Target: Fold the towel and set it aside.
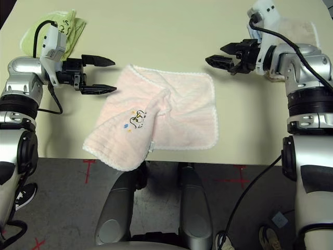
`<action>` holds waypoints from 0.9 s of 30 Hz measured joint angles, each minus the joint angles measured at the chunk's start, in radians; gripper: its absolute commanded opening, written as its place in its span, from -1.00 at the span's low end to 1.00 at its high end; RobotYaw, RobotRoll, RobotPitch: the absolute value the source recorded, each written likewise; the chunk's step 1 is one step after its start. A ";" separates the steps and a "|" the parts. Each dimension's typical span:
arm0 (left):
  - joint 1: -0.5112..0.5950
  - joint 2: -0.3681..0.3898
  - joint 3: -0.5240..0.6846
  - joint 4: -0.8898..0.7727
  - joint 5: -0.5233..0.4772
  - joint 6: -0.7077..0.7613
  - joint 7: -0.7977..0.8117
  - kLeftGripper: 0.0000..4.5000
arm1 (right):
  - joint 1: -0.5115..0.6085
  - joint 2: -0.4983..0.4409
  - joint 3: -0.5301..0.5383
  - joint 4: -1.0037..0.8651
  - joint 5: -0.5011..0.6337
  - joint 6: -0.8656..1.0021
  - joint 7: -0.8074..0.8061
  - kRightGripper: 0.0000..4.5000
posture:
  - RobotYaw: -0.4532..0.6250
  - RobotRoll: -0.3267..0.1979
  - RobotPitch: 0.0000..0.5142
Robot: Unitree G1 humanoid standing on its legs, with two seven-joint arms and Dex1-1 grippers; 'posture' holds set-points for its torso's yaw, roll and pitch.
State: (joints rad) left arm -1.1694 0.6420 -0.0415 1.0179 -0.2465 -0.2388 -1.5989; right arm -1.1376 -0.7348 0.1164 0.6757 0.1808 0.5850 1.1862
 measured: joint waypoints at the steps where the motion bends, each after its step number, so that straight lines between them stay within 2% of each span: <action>1: 0.005 0.002 -0.002 -0.006 -0.006 0.004 0.000 1.00 | 0.000 0.000 0.008 0.000 -0.008 0.000 0.012 0.99 | -0.16 0.25 0.65; 8: 0.040 0.008 -0.018 -0.048 -0.036 0.026 0.000 1.00 | 0.028 -0.022 0.040 -0.037 -0.051 -0.018 0.075 0.99 | -0.16 0.25 0.67; 11: 0.045 0.011 -0.019 -0.062 -0.042 0.034 -0.001 1.00 | 0.061 -0.047 0.069 -0.095 -0.077 -0.059 0.112 0.57 | -0.16 0.25 0.67; 20: 0.045 0.016 -0.039 -0.066 -0.045 0.047 -0.002 1.00 | 0.094 -0.071 0.091 -0.138 -0.129 -0.129 0.154 -0.90 | -0.16 0.25 0.65; 21: 0.045 0.016 -0.039 -0.066 -0.046 0.047 -0.002 1.00 | 0.094 -0.071 0.091 -0.138 -0.129 -0.129 0.155 -0.99 | -0.16 0.25 0.65; 27: 0.045 0.017 -0.047 -0.065 -0.047 0.048 -0.003 1.00 | 0.063 -0.042 0.062 -0.085 -0.113 -0.087 0.145 -0.99 | -0.17 0.25 0.59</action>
State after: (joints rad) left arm -1.1243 0.6591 -0.0884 0.9524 -0.2935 -0.1909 -1.6017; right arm -1.0741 -0.7770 0.1788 0.5902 0.0680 0.4977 1.3313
